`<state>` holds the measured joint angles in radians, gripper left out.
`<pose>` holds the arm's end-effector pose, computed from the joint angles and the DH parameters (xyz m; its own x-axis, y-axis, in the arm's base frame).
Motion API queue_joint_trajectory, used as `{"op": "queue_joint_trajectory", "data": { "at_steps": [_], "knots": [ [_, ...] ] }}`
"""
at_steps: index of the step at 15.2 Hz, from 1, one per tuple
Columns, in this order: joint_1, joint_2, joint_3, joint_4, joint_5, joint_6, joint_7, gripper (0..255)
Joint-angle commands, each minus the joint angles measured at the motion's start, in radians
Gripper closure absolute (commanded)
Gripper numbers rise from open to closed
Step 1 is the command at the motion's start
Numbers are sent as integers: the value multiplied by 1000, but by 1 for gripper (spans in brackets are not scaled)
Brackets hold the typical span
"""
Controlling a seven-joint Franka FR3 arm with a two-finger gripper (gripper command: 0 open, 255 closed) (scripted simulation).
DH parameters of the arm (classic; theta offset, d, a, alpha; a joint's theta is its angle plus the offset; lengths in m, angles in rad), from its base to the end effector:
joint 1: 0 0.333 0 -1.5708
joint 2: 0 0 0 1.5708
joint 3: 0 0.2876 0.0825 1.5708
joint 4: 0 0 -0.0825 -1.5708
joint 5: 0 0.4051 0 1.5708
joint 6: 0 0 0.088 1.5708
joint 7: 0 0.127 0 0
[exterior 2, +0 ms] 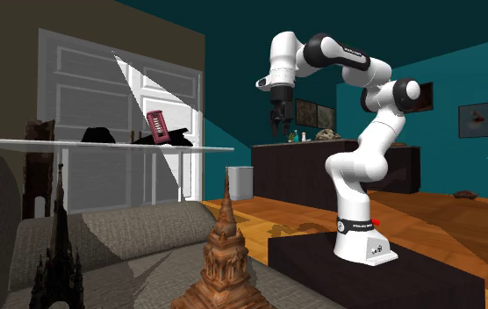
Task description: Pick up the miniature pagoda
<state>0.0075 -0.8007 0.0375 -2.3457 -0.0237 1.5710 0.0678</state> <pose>0.3449 0.0147 0.5606 0.9990 -0.0334 0.0290 -0.0348 -0.9982 0.0487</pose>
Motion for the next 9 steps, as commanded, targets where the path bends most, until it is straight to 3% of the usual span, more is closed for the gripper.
{"op": "queue_joint_trajectory", "data": {
  "at_steps": [1, 9],
  "knots": [
    [0, 0, 0, 0, 0, 0, 0, 0],
    [53, 135, 127, -33, 40, 254, 84, 0]
  ]
}}
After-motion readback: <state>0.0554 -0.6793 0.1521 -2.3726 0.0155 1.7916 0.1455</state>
